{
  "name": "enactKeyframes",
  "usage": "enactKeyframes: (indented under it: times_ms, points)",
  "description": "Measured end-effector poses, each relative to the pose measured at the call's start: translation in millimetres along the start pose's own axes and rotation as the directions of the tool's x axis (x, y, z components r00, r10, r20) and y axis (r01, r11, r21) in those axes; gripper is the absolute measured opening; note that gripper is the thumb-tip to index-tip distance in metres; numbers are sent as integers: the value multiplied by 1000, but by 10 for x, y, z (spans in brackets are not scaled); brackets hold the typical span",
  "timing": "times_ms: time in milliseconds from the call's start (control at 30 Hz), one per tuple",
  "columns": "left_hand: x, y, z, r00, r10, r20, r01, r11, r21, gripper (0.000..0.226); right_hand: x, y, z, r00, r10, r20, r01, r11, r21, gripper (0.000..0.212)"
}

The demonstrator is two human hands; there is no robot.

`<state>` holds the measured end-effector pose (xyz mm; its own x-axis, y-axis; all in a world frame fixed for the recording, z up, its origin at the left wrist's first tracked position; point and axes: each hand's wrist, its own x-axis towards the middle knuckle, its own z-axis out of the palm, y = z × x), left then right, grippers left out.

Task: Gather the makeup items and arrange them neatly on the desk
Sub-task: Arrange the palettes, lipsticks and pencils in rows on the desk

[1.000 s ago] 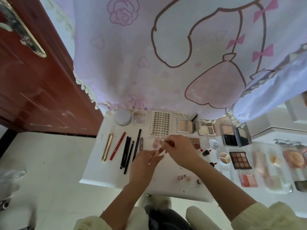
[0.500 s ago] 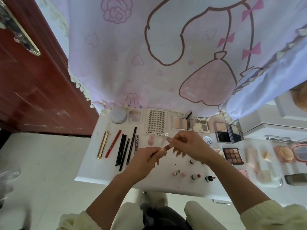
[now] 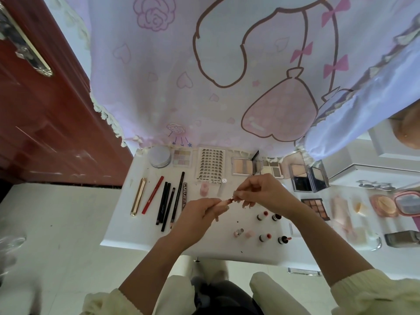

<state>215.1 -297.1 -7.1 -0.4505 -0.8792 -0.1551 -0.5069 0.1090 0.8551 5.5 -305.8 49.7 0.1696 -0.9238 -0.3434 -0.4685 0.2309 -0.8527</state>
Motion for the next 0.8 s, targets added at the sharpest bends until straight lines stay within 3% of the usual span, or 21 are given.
enactKeyframes:
  times_ms: [67, 167, 300, 567, 700, 800]
  points:
    - [-5, -13, -1, 1000, -15, 10, 15, 1000, 15, 26, -14, -12, -51, 998, 18, 68, -14, 998, -54, 12]
    - [-9, -19, -4, 999, -33, 31, 32, 998, 51, 21, -18, -64, -109, 987, 45, 154, 3, 955, -297, 16]
    - [-31, -62, 4, 999, -36, 36, 32, 994, 104, 25, -11, -109, -101, 984, 63, 165, 53, 784, -619, 16]
    - [-16, -111, 84, 998, -62, -22, 65, 989, 130, 21, -40, -95, -42, 993, -98, 67, 105, 452, -886, 19]
    - [-19, -158, 77, 991, -108, -75, 115, 988, 107, 12, -55, -56, -116, 997, -76, 17, 53, 494, -868, 20]
    - [-24, -180, 78, 979, -114, -169, 126, 990, 62, 7, -80, 18, -187, 997, -37, -61, -22, 654, -756, 12]
